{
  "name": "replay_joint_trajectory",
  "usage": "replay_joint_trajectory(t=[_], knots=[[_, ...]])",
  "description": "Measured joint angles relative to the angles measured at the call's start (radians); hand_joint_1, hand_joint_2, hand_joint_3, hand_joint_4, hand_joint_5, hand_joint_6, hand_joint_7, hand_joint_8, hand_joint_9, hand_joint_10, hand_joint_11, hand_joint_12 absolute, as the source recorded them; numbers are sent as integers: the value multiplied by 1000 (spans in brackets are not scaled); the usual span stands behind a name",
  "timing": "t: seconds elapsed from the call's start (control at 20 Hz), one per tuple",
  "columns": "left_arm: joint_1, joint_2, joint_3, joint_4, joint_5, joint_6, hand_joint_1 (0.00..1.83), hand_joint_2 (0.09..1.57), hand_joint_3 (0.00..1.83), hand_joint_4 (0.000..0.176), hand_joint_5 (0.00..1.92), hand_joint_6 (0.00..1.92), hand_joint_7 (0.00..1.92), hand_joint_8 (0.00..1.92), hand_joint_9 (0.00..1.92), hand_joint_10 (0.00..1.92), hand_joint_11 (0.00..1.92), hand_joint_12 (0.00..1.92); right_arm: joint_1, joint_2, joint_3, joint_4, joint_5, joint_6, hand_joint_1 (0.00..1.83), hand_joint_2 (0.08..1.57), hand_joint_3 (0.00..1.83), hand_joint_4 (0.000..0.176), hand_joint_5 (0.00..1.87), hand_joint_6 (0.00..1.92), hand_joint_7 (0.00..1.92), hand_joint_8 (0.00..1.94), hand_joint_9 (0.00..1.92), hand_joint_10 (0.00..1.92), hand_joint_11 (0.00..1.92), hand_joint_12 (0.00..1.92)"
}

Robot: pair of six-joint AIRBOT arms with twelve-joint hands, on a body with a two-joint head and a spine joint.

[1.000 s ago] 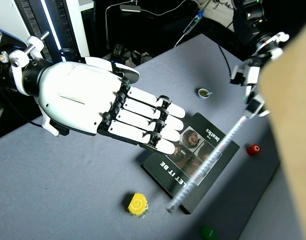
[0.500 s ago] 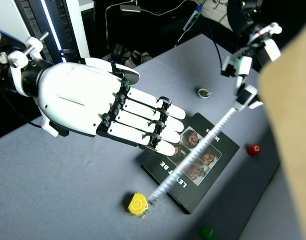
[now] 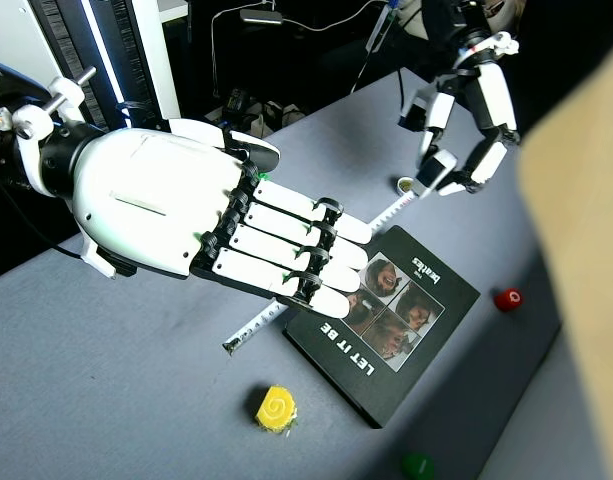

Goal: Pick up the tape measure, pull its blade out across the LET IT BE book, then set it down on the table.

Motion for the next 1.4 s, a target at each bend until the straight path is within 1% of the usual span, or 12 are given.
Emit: replay_joint_trajectory(t=[0.2,0.3,0.4,0.6,0.75,0.95,1.3,1.4], knots=[[45,3,-23,-6,-48,-9,1381,1095,0,0,1099,608,963,1000,920,1255,916,967,-2,0,0,0,0,0,0,1045,1,0,0,0,0,0,0,0,0,176],[91,-2,-29,-9,-87,-23,1381,1095,0,0,1094,609,968,996,922,1253,913,965,-2,0,0,0,0,0,0,1045,1,0,0,0,0,0,0,0,0,175],[150,-22,-28,-10,-112,-35,1381,1095,0,0,1085,616,977,989,923,1252,906,962,-2,0,0,-1,-1,-2,0,1045,1,0,0,0,0,0,0,0,0,171],[193,-73,-2,-5,-152,-45,1381,1095,0,0,1087,615,970,999,927,1245,916,965,-3,0,0,0,-1,-4,0,1045,0,0,0,0,0,0,0,0,0,168],[206,-109,21,-17,-164,-49,1381,1095,0,0,1086,616,970,1000,928,1244,916,964,-9,-1,1,-2,-1,-7,0,1045,0,0,0,0,0,0,0,0,0,166],[229,-154,48,-8,-165,-51,1382,1094,0,0,1086,622,970,997,928,1243,917,964,-10,-3,1,-2,-8,-8,0,1045,0,0,0,0,0,0,0,0,0,172],[230,-203,122,9,-182,-44,1381,1096,0,0,1086,612,971,1007,919,1252,911,960,-11,-4,1,-3,-8,-8,0,1049,2,0,0,0,0,0,0,0,0,172],[236,-206,136,11,-189,-44,1380,1097,0,0,1101,597,958,1018,912,1261,911,960,-14,-4,1,-3,-10,-8,0,1049,2,0,0,0,0,0,0,0,0,172]])
